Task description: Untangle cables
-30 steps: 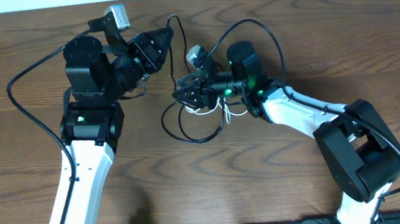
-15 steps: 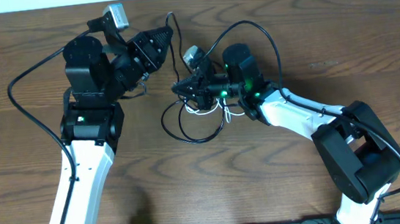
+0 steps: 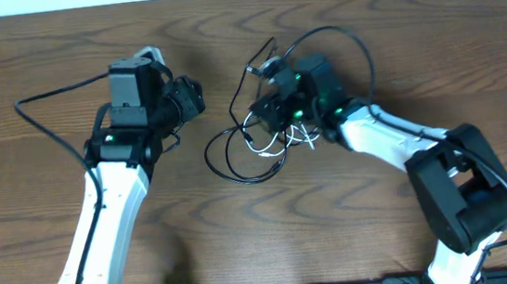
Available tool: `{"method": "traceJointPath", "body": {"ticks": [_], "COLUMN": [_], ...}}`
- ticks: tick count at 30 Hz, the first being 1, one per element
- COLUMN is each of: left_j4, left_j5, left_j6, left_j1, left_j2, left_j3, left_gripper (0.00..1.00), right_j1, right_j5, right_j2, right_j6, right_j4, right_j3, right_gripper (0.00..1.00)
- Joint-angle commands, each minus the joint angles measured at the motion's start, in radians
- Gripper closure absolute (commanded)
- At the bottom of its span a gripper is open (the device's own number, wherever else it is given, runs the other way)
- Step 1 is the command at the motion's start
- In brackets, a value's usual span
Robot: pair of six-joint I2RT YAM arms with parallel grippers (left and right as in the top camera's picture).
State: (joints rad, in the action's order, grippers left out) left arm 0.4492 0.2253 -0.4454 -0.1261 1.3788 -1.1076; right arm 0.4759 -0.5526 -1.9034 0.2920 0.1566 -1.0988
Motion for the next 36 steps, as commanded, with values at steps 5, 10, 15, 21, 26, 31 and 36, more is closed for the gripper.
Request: {"method": "traceJointPath", "body": {"ticks": [5,10,15,21,26,31,36], "left_j4": [0.029,0.029,0.028,0.026,0.025,0.025,0.026], "left_j5": [-0.002,0.06,0.105,0.108,0.108,0.107,0.107], "left_j6": [0.034,0.034,0.034,0.034,0.034,0.053,0.057], "left_j1": [0.0,0.0,0.0,-0.004,-0.021,-0.047,-0.075], "left_j2": [0.11,0.189,0.233,0.237,0.237,0.237,0.237], "left_j3": [-0.01,-0.01,-0.01,-0.01,-0.01,-0.01,-0.01], "left_gripper": [0.49,0.55,0.61,0.61,0.61,0.61,0.61], "right_j1": [-0.125,-0.198,-0.222,-0.238,-0.248,-0.296,-0.401], "right_j5": [-0.014,0.011,0.092,0.108,0.216,0.336,0.477], "right_j2": [0.206,0.339,0.428,0.487,0.497,0.496,0.493], "right_j6": [0.051,0.052,0.052,0.052,0.092,0.097,0.096], "right_j4": [0.008,0.012,0.045,0.191,0.212,0.13,0.005], "right_j3": [-0.129,-0.222,-0.233,-0.233,-0.233,-0.233,-0.233], "right_gripper": [0.99,0.99,0.99,0.99,0.99,0.99,0.99]}}
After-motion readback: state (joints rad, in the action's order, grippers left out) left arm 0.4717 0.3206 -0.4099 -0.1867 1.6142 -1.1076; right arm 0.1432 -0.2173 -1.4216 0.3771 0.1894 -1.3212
